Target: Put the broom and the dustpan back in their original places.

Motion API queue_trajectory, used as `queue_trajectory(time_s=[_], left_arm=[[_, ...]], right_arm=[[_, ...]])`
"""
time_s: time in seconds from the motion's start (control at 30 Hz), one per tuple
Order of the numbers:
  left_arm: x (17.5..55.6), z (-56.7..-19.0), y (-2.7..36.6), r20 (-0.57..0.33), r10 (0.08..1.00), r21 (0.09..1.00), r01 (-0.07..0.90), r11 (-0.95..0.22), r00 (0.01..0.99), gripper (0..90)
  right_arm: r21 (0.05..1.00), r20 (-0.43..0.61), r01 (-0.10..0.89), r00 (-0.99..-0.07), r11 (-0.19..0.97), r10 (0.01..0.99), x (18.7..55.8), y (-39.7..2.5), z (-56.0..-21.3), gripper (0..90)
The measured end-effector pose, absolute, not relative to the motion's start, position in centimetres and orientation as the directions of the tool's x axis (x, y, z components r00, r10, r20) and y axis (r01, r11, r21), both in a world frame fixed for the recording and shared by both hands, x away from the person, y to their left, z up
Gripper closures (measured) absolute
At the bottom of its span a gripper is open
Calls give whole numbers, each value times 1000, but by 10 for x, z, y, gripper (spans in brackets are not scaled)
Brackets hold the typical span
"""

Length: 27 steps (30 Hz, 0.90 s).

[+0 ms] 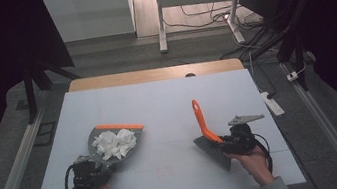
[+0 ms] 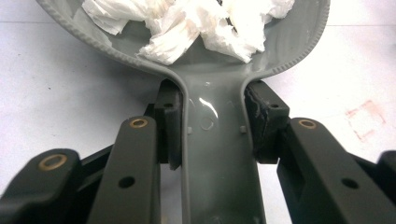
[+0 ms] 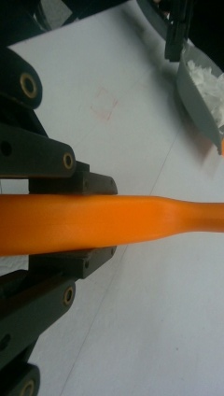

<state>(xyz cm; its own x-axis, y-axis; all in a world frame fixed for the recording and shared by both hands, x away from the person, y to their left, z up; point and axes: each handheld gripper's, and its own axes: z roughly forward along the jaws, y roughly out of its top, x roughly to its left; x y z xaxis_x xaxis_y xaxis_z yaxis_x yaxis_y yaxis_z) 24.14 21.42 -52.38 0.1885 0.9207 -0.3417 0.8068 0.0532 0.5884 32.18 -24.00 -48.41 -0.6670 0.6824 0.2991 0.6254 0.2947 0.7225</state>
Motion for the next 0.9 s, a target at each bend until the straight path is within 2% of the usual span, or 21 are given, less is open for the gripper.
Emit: queue_trajectory(time_s=[0.5,0.9], left_arm=[[245,-531,214,-334,931,564,822,75,145,617],[247,-532,209,-323,938,560,824,85,123,613]], right_arm=[[689,279,663,-614,291,739,336,-251,-494,694],[674,210,663,-593,324,778,348,-262,-502,583]])
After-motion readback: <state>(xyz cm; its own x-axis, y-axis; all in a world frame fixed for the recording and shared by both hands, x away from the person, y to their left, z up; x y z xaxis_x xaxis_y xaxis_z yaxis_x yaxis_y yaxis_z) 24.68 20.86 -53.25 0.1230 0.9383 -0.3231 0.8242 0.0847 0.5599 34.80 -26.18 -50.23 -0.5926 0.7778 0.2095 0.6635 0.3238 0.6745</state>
